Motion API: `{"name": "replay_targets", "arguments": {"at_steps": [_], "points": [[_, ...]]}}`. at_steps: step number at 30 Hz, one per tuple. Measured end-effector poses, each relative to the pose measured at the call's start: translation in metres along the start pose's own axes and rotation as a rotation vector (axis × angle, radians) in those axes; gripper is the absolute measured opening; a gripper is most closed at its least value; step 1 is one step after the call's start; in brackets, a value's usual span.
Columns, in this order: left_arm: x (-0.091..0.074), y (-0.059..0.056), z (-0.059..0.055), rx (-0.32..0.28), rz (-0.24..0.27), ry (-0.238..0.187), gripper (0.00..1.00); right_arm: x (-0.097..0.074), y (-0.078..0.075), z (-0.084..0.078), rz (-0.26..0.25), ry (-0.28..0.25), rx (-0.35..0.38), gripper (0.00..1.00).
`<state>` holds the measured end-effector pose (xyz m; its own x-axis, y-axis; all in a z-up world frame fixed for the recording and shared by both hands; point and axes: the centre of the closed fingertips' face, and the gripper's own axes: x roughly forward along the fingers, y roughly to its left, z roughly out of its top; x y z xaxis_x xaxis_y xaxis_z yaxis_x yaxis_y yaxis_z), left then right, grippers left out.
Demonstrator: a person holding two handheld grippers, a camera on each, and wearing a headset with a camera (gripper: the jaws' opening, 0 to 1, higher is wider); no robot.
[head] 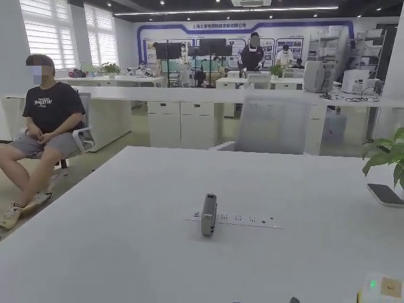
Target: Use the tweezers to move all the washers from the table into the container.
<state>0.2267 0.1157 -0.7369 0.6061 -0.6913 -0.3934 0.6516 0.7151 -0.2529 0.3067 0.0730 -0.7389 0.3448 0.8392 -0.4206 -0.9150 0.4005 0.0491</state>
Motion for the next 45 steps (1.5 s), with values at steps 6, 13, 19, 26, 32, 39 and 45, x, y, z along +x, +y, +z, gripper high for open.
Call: {"name": "replay_targets", "arguments": {"at_steps": [6,13,19,26,32,39,45], "points": [[0.004,-0.012,0.024,0.002,-0.097,-0.011,0.41,-0.011,0.025,-0.006,0.092,0.013,0.019,0.03],[0.008,-0.031,0.029,0.072,-0.211,0.044,0.35,-0.021,0.057,-0.025,0.236,0.083,-0.019,0.03],[0.013,-0.049,0.021,0.053,-0.315,0.088,0.28,-0.023,0.083,-0.051,0.349,0.177,-0.052,0.03],[0.018,-0.06,0.006,0.075,-0.373,0.138,0.25,-0.025,0.099,-0.073,0.429,0.254,-0.085,0.03],[0.021,-0.07,-0.002,0.181,-0.408,0.177,0.17,-0.028,0.109,-0.082,0.482,0.318,-0.158,0.03],[0.025,-0.075,-0.001,0.257,-0.422,0.189,0.07,-0.029,0.11,-0.09,0.493,0.374,-0.235,0.03],[0.025,-0.074,-0.004,0.366,-0.414,0.221,0.0,-0.027,0.103,-0.092,0.459,0.394,-0.282,0.04]]}}
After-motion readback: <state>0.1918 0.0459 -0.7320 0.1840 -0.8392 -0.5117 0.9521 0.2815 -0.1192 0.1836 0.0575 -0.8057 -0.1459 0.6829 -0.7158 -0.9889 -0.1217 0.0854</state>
